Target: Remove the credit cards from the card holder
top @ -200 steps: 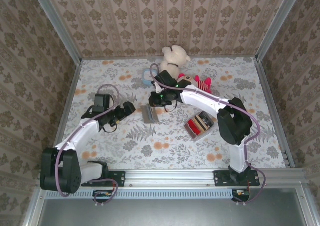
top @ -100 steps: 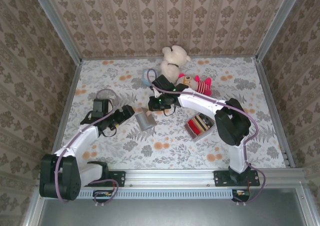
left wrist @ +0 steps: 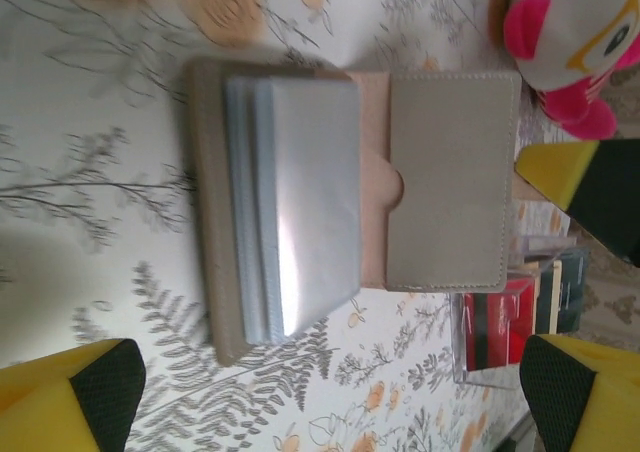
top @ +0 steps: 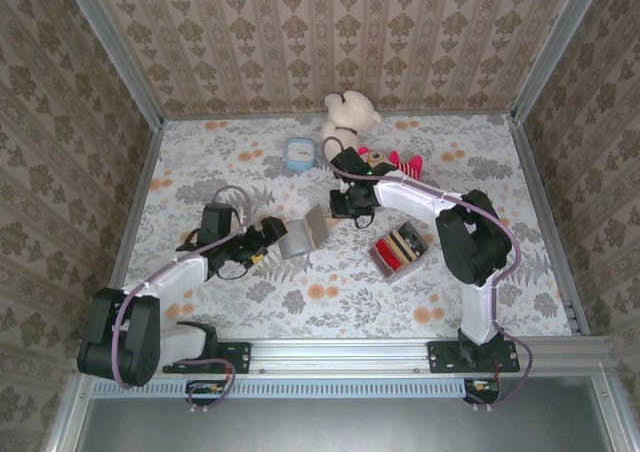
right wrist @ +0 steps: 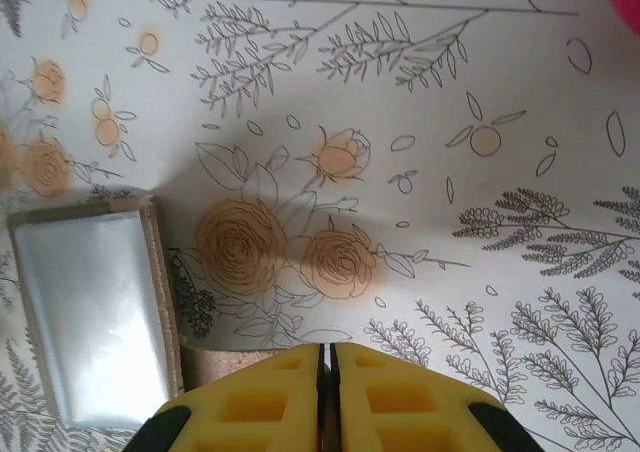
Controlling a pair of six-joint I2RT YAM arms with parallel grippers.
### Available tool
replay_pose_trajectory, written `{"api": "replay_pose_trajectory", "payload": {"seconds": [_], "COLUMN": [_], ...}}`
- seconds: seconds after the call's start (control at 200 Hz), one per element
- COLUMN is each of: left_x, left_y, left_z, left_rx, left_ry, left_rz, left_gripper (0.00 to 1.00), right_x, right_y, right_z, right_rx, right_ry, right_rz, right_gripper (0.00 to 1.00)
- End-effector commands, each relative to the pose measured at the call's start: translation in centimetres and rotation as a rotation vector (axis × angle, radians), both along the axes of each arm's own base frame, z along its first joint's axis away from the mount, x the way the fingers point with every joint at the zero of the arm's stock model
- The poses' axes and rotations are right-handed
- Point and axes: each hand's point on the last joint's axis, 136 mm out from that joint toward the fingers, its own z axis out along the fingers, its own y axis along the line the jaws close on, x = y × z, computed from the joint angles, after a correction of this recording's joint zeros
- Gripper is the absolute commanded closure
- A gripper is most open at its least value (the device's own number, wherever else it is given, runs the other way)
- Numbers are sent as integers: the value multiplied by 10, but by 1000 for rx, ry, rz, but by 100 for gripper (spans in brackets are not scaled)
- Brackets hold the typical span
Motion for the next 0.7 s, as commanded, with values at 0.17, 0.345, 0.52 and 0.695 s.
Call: {"api": "replay_pose_trajectory", "payload": {"seconds": [0.17,0.345,0.52,0.695], "left_x": [19,21,24,26], "left_y": [-28,-40,-43,-44], "left_z": [16,10,-1,-11], "left_rx": [-4,42,85,100], "left_ry": [-35,-7,25,57], "left_rz": [-50,-117,-129,-132], "left_gripper": [3,7,8,8], "right_x": [-7,-6,-4,-5], "right_y": [-15,-20,-26,-26], "right_z": [-11,-17,-21,-22], "right_rx": [-93,-129,-164,-168], "right_ry": [3,6,4,5], "right_rz": [8,8,-5,-5], "right_gripper": [87,88,88,88]}}
